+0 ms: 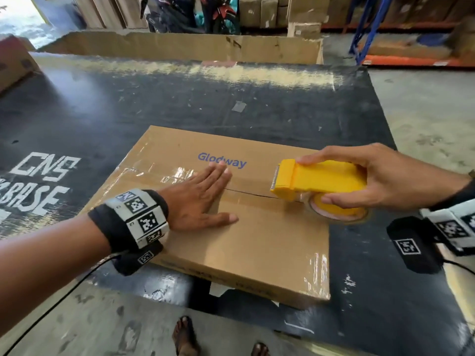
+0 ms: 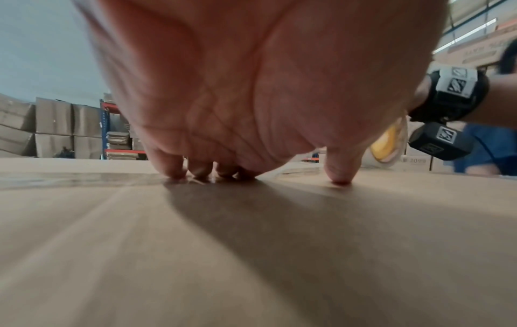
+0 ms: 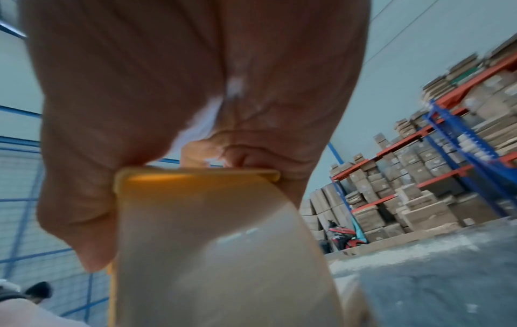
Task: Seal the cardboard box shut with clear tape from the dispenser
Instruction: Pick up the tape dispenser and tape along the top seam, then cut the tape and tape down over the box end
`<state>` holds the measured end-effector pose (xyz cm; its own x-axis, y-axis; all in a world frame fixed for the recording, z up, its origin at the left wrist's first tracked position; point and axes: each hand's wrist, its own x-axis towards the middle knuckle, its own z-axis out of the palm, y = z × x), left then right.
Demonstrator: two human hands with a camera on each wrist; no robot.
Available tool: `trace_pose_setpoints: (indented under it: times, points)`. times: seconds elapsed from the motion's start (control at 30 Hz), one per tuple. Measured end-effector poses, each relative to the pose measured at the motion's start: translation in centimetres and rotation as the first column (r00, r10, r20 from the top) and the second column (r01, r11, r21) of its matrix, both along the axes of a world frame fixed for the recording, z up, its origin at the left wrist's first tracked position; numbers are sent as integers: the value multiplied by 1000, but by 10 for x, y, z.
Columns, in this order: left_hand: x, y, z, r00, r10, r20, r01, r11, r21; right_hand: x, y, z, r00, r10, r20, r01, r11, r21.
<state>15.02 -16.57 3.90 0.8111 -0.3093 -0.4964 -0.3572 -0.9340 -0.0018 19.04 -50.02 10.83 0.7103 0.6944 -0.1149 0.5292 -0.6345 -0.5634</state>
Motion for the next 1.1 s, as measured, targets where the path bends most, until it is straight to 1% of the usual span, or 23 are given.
trace_pose_setpoints:
  times: [0.07,0.2,0.33,0.4,0.5,0.6,0.7,0.77,0.83,0.87,0.9,0.93,0.97,1.0,1.03,1.1]
  points:
    - [0,1,1,1000,0,-11,0,1000,10,-7,-33,2,999,-40,-11,40,999,-11]
    - [0,2,2,999,4,-35,-3,1000,14,-33,-101,3,992,-121,-17,119,988,-94]
    - [-1,-1,4,999,-2,-44,3,1000,28,-49,-135,0,977,-212,16,212,966,-149]
    - [-2,-1,5,999,-6,-51,8,999,33,-46,-139,-7,975,-218,34,221,963,-158]
    - [-4,-3,5,999,11,-39,-10,1000,26,-32,-134,-25,988,-154,26,156,968,-195]
    - [-4,-3,5,999,23,-35,-22,999,26,-17,-128,-51,992,-124,-18,117,971,-209]
    - [-5,-3,5,999,14,-36,-12,999,37,-6,-117,-78,992,-107,-70,93,979,-184]
    - [-5,-4,7,999,20,-39,-18,999,37,0,-104,-83,992,-86,-90,71,984,-162]
    - [-5,-5,8,998,33,-50,-31,999,38,11,-92,-82,990,-64,-125,41,983,-177]
    - [-5,-5,9,998,34,-55,-32,999,38,17,-91,-84,989,-56,-139,24,975,-220]
    - [-4,-5,11,998,30,-59,-27,999,47,18,-91,-89,985,-56,-162,6,955,-298]
    - [-3,-5,13,997,32,-63,-29,998,54,16,-93,-97,982,-57,-179,-18,919,-393]
    - [-2,-4,14,997,33,-71,-28,998,62,11,-99,-108,978,-78,-192,-16,896,-444]
    - [1,-4,15,996,30,-85,-25,997,69,4,-105,-115,971,-95,-219,-4,911,-412]
    - [0,-2,15,996,31,-89,-24,997,76,-4,-109,-122,965,-103,-241,17,942,-335]
    - [3,-8,21,999,14,-39,-11,996,87,-8,-111,-118,963,-107,-247,60,980,-190]
